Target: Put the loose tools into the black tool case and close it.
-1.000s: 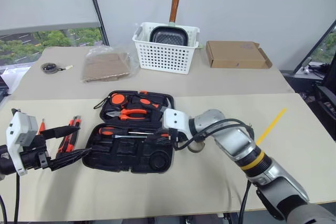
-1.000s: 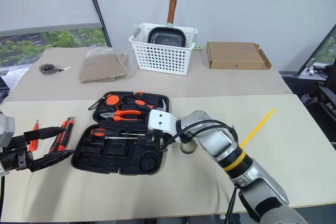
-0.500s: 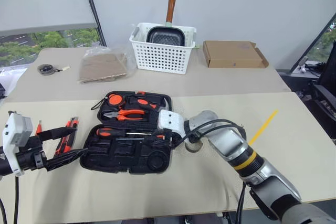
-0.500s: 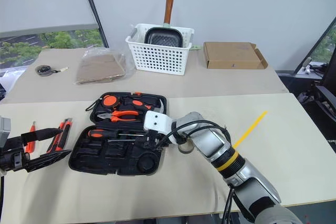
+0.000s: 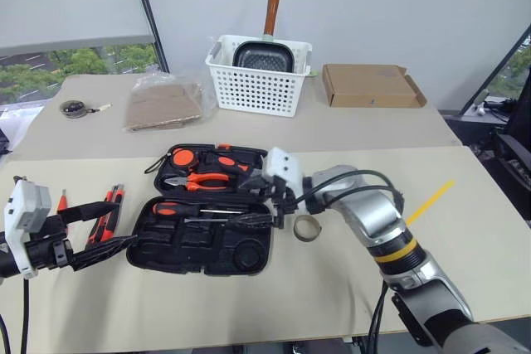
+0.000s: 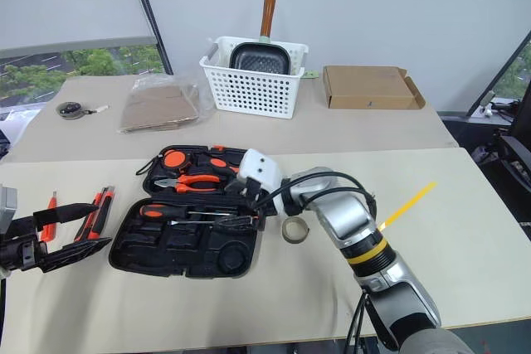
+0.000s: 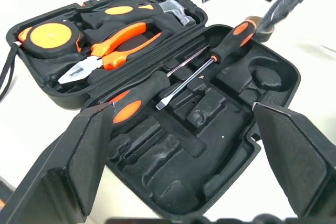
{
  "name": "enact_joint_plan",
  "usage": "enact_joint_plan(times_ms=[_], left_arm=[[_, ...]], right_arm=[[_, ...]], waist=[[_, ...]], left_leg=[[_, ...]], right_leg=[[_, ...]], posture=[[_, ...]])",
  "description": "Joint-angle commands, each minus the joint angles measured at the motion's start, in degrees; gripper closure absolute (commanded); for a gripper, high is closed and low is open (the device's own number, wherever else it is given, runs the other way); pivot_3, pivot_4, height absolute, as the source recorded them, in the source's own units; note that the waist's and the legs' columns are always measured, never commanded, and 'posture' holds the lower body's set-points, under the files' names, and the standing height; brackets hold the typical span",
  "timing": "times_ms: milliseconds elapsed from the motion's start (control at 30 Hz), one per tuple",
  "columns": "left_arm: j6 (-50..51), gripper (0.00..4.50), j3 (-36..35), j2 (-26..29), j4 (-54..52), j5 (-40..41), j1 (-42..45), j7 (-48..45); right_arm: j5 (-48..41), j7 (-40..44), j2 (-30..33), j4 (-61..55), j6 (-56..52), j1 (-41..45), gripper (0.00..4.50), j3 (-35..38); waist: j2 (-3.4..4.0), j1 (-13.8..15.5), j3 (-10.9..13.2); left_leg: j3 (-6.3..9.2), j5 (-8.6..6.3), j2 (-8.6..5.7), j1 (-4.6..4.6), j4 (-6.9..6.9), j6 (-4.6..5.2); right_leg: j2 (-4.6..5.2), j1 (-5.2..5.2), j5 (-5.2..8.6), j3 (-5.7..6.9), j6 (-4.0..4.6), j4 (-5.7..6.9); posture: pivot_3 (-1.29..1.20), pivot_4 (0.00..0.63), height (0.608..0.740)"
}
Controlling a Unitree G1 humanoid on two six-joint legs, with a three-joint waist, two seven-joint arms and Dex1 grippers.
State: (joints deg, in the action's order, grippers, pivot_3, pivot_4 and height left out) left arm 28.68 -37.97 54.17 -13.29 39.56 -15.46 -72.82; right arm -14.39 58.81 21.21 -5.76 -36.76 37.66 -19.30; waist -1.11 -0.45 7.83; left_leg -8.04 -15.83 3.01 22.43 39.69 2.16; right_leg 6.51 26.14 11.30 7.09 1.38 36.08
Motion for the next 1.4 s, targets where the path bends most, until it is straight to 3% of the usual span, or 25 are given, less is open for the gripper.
enact_joint_plan(times_ms=[33, 167, 300, 600, 833, 1000, 1267, 1400], left_arm=[[-0.6, 0.00, -0.4, 0.3, -1.3, 0.6, 0.9, -0.1], [0.1, 0.00, 0.0, 0.4, -2.2, 1.2, 1.3, 0.3], [0.6, 0.00, 1.0, 0.6, -2.5, 1.1, 2.3, 1.0], [1.2, 0.00, 2.6, 1.2, -2.5, 1.1, 4.3, 1.6], [1.6, 0.00, 2.7, 1.2, -2.8, 0.9, 4.6, 1.7], [1.6, 0.00, 3.0, 1.0, -2.8, 0.8, 4.6, 1.9], [1.3, 0.00, 3.7, 0.9, -2.4, 0.5, 4.9, 2.2], [1.1, 0.00, 3.3, 0.8, -2.4, 0.2, 4.2, 2.1]], right_arm=[[-2.6, 2.8, 4.3, -4.0, 0.0, -1.2, 1.77, 2.9], [-1.4, 5.9, 10.7, -5.1, 1.6, -3.1, 3.08, 1.9], [-0.6, 6.4, 13.3, -5.8, 1.7, -4.3, 4.41, 0.6], [1.0, 4.7, 10.4, -5.7, 2.3, -3.8, 4.41, -2.7], [0.0, 4.4, 10.2, -5.1, 2.4, -3.2, 4.41, -0.3], [-2.9, 2.2, 4.7, -4.7, 3.6, -2.0, 4.41, 2.2], [0.1, -1.3, -7.9, 1.8, 11.7, -3.0, 4.41, -4.3], [4.6, -2.1, -9.0, 7.6, 14.8, -2.0, 4.41, -7.7]], waist=[[0.01, 0.0, 0.0], [0.00, 0.0, 0.0], [-0.02, 0.0, 0.0], [-0.01, -0.2, 0.0], [-0.01, -0.1, 0.0], [-0.02, -0.3, 0.0], [0.00, -0.3, 0.0], [0.03, 0.0, 0.1]], left_leg=[[0.00, -0.01, -0.01, 0.00, 0.00, 0.02], [-0.01, -0.05, -0.02, 0.02, 0.00, 0.09], [-0.02, -0.09, -0.02, 0.02, -0.02, 0.15], [-0.01, -0.06, 0.02, 0.00, -0.03, 0.10], [-0.03, -0.09, -0.03, 0.04, -0.02, 0.15], [-0.02, -0.08, -0.01, 0.03, -0.02, 0.13], [-0.01, 0.07, 0.04, -0.02, -0.11, -0.12], [-0.02, 0.25, -0.03, -0.01, -0.09, -0.42]], right_leg=[[0.01, 0.00, 0.00, -0.01, 0.00, -0.01], [0.02, 0.00, 0.00, -0.01, 0.00, -0.05], [0.02, 0.00, 0.01, -0.01, 0.00, -0.07], [0.00, 0.02, 0.01, 0.00, 0.00, -0.04], [0.03, 0.00, 0.01, -0.01, 0.00, -0.10], [0.01, 0.01, 0.00, -0.01, -0.01, -0.08], [-0.08, 0.02, 0.01, -0.01, 0.00, -0.02], [-0.02, -0.01, 0.00, -0.01, 0.00, -0.02]], posture=[[0.00, 0.150, 0.700], [0.00, 0.150, 0.700], [0.00, 0.150, 0.700], [0.00, 0.150, 0.700], [0.00, 0.150, 0.700], [0.00, 0.150, 0.700], [0.00, 0.150, 0.700], [0.00, 0.150, 0.700]])
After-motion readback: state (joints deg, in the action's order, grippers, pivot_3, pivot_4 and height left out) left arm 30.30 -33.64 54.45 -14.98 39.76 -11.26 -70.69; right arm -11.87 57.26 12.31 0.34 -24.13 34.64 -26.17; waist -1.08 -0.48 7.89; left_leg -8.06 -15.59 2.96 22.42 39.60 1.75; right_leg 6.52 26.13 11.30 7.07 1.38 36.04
